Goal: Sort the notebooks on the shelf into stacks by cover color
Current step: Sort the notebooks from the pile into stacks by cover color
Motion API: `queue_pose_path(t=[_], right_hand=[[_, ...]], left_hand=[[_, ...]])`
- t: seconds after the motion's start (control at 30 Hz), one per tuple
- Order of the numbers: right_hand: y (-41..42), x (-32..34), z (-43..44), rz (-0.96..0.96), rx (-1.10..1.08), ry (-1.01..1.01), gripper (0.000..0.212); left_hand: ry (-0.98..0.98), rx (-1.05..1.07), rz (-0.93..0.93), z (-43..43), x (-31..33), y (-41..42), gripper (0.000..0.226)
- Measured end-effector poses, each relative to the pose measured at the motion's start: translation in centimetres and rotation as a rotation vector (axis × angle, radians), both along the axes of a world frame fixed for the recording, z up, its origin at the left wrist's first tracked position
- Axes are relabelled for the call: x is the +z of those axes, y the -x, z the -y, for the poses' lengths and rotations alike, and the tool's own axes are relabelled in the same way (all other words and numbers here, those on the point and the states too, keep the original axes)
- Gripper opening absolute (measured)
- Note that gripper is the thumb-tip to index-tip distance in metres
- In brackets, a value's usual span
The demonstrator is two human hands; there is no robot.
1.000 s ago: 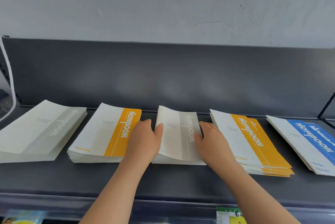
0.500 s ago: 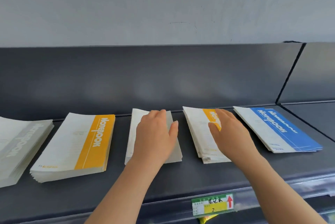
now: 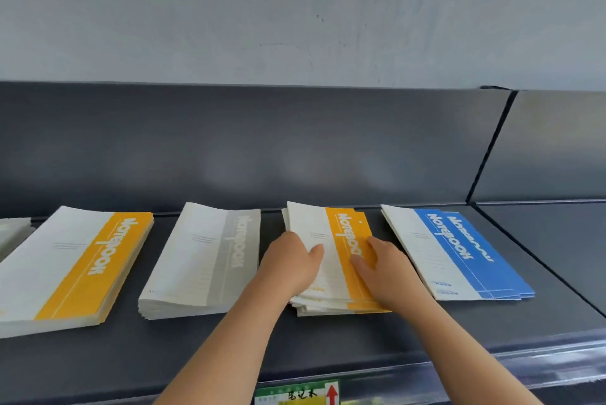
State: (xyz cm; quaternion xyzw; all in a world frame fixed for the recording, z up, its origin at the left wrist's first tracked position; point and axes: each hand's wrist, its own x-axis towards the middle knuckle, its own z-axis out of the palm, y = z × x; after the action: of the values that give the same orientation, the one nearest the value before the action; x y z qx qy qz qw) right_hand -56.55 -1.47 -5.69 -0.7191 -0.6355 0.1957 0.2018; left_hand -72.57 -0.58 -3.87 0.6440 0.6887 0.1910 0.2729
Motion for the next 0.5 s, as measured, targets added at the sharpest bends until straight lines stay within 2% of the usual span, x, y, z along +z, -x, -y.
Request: queue_pose_path(t=[0.1, 0.2, 0.3, 0.4, 0.5], right_hand=[[-1.0, -0.8, -0.3, -0.105, 0.003, 0.007, 0.058], [-1.3, -1.4, -0.6, -0.132, 0.037, -0.002, 0.057], [-1.3, -1.7, -0.5, -0.174, 0.073, -0.008, 0.057], [-1.6, -2.0, -0.4, -0.242, 0.09, -0.005, 0.057], [-1.8, -1.7, -0.4, -0.368, 0.038, 0.003, 0.066]], left_hand=[[0.011, 0.121, 0.236, -0.2, 0.5, -0.5, 0.028], [0.033, 0.236, 0.42, -0.5, 0.7, -0.4, 0.024], [0.151, 0.283, 0.639, -0.8, 0.7, -0.4, 0.017], [0.176, 0.264, 0.633, -0.4, 0.1, -0.6, 0.031], [0.112, 0.175, 0.697, 0.4, -0.3, -0.7, 0.028]])
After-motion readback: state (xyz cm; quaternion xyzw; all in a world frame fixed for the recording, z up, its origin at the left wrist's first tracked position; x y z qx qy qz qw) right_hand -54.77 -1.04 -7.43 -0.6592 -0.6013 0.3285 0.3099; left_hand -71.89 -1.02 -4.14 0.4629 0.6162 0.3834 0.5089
